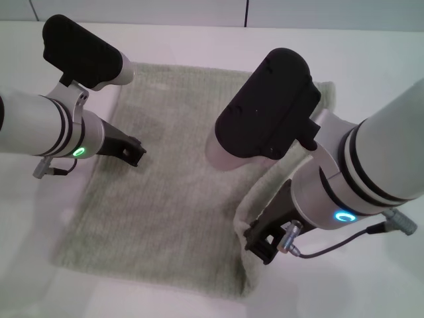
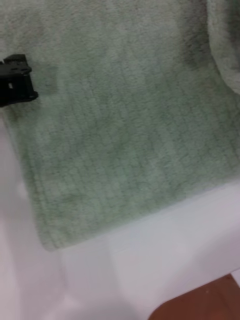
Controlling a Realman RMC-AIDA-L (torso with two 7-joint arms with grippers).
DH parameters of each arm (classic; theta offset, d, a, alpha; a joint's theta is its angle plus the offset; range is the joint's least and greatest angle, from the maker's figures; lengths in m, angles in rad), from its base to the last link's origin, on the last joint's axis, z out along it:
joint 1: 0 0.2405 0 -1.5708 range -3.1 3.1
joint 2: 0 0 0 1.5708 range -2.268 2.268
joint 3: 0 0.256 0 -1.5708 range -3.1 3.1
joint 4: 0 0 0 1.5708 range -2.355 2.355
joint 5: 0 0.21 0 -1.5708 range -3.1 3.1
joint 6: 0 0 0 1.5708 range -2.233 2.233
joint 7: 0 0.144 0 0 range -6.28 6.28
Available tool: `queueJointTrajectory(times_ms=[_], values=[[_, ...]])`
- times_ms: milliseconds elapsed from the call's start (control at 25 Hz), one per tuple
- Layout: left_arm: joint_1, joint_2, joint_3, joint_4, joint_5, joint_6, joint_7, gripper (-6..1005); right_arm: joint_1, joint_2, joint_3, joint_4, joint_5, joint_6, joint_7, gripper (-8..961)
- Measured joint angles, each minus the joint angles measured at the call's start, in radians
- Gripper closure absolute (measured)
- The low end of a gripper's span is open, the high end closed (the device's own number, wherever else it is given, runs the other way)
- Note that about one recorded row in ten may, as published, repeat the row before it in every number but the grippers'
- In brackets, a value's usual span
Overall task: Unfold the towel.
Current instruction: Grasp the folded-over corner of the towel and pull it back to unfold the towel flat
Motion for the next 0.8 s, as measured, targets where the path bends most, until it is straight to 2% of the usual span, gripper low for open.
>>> queueJointTrajectory(times_ms=[240, 800], values=[[-0.001, 0.000, 0.000, 0.002, 0.000, 0.006, 0.000, 1000, -0.009, 0.000, -0.040, -0.037, -0.005, 0.000, 0.046, 935], [-0.002, 0.000, -0.003, 0.015, 0.000, 0.009, 0.000, 1000, -0.023, 0.000, -0.055, -0.095, -0.050, 0.049, 0.084, 935]])
